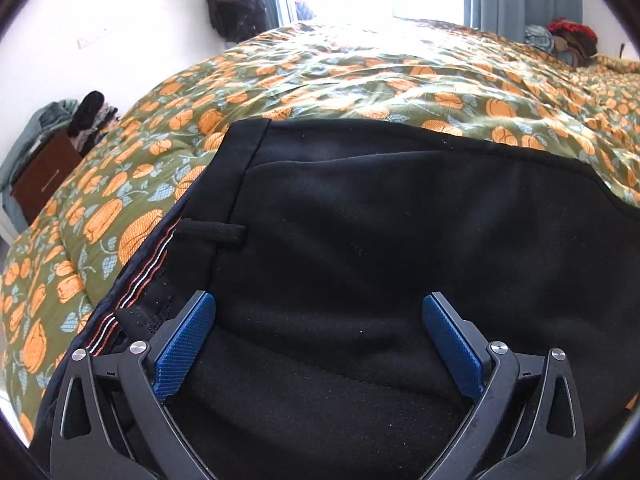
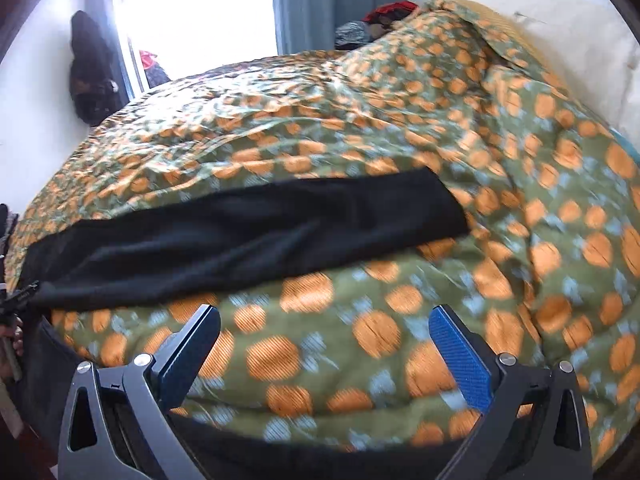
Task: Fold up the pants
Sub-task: 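Close the right gripper on the trouser leg hem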
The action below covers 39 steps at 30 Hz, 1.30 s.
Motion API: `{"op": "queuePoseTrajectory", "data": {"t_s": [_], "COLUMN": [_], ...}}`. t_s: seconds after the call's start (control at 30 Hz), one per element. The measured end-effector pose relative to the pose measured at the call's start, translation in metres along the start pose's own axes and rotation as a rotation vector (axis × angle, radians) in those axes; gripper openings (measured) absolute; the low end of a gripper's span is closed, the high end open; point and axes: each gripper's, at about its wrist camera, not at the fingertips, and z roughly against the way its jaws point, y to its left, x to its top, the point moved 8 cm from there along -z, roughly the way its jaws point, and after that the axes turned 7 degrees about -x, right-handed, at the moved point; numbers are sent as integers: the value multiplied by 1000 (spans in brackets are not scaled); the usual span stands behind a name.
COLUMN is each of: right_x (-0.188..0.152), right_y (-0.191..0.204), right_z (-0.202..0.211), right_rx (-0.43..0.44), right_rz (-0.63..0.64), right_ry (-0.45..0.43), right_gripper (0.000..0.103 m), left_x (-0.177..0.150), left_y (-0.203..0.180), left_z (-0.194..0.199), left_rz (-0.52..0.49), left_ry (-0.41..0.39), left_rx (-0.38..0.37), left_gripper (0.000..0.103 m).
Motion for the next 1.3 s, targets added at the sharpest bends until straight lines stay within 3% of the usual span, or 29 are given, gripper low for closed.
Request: {"op": "queuePoseTrajectory", "data": {"t_s": [0.1,0.2,0.33,0.53,0.57,0.7,0.77,0.87,0.97,1.03,1.07,1.17,1.3], "right_x": [25,21,20,33,38,44,43,55,61,59,55,55,54], "right_y": [42,51,-17,-183,-200,-225,-231,-223,-204,-198,-199,-196,-164], "right_z": [-66,-126,-161,-139,-129,-105,-110,-121,-140,-150,-149,-135,-75], "right_rx": [183,193,11,-287,-278,-23,2,5,-39,-79,-112,-139,-44], "right_rz": [1,33,92,-126,-177,-426,-474,-433,-304,-231,-198,-129,19], "right_ry": [114,243,248,215,189,102,119,121,190,234,250,219,104], "right_gripper": [103,100,98,97,97,97,97,96,72,42,37,7,6], "left_x": [-1,-2,-2,-1,-1,-1,-1,-1,-1,-1,-1,-1,-1], "left_y": [-1,-2,-2,-3,-3,-3,-3,-3,-3,-3,-3,-3,-2], "left_z": [-1,-2,-3,-5,-5,-5,-5,-5,-5,-6,-6,-6,-6], "left_rz": [-5,-11,-10,-12,-12,-13,-13,-13,-14,-14,-15,-15,-16], "left_ry": [-9,-15,-24,-30,-31,-32,-32,-32,-32,-31,-31,-31,-31], "left_rx": [7,17,16,21,21,23,24,25,25,27,28,29,31], "left_gripper": [102,102,102,102,102,102,102,102,102,102,102,102,102]}}
